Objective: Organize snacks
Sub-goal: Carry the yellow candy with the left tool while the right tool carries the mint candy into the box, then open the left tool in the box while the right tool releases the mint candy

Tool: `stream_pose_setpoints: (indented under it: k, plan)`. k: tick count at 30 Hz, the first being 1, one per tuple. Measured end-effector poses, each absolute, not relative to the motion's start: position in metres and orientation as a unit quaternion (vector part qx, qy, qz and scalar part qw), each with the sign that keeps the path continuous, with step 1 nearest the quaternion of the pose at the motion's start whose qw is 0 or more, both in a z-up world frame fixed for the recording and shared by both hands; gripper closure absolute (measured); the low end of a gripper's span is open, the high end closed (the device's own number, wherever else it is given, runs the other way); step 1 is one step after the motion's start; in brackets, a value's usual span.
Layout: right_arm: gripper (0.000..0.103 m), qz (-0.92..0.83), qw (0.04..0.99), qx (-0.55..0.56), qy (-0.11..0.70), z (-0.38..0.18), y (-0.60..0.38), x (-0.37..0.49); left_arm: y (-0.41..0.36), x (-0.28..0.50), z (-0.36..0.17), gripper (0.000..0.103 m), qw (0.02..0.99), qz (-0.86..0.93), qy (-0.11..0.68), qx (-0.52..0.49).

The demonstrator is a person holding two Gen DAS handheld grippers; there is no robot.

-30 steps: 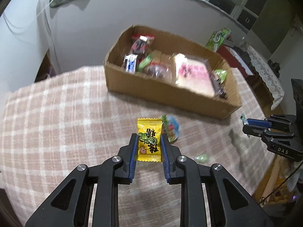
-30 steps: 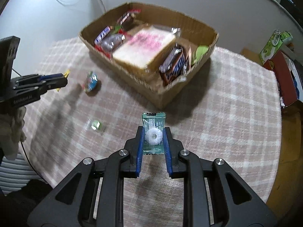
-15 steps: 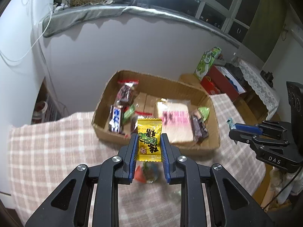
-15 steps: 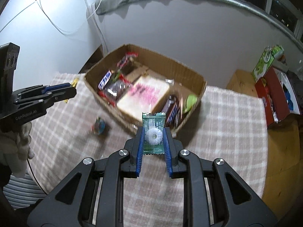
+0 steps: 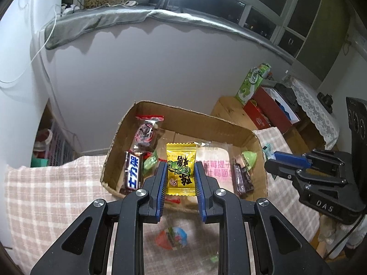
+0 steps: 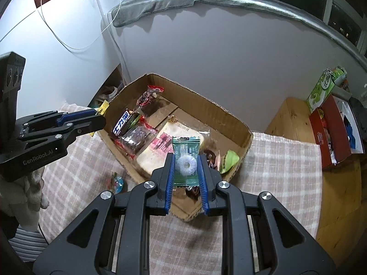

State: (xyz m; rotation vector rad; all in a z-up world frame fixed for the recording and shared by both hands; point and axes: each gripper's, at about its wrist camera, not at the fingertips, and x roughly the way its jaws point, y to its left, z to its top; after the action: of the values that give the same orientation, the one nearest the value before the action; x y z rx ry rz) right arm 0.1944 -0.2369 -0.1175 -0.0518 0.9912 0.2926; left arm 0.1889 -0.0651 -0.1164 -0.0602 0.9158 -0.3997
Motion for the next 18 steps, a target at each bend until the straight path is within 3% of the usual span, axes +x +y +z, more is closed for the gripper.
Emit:
stream_pose_setpoints:
  k: [18]
  plan:
    - [0.081, 0.128, 0.854, -0.008, 0.504, -0.144, -0.241, 0.219, -0.083, 0.207, -0.127, 0.078, 0.871, -0.187, 0.455, 0.007]
